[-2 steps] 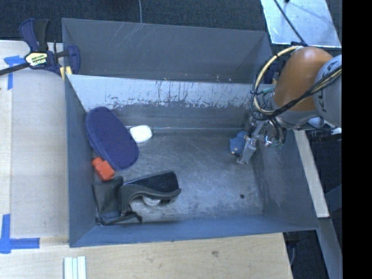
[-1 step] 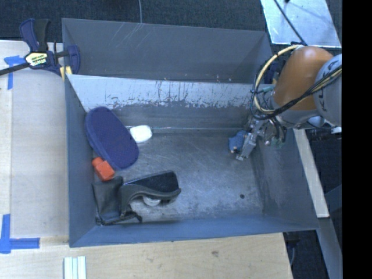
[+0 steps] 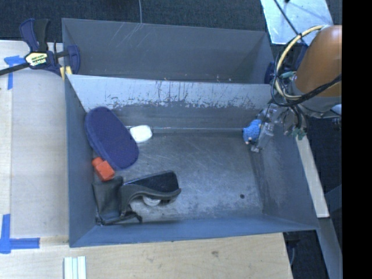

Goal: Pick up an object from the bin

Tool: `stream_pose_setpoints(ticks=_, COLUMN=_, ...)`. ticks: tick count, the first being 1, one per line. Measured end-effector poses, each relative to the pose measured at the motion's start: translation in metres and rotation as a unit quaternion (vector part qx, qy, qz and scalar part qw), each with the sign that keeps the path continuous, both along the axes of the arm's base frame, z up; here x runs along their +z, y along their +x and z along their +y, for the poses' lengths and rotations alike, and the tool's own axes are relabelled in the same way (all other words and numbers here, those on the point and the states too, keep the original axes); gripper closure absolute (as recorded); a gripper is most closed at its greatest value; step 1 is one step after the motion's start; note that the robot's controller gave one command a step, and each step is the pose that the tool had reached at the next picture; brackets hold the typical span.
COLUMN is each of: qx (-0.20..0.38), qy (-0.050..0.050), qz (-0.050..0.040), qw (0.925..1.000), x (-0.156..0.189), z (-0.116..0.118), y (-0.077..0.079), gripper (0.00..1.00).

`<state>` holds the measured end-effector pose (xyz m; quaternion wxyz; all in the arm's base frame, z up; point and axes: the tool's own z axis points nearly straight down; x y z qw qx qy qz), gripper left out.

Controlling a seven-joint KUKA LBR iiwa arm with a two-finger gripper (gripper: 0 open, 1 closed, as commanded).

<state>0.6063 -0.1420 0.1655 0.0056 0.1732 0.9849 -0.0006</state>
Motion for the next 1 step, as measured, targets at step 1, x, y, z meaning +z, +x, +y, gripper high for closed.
stream_pose_setpoints(ticks=1, qx=0.031, qy=-0.001, qz=-0.0013, qw=0.9995, x=0.1563, z=0.0044, y=-0.0018, gripper=1.0)
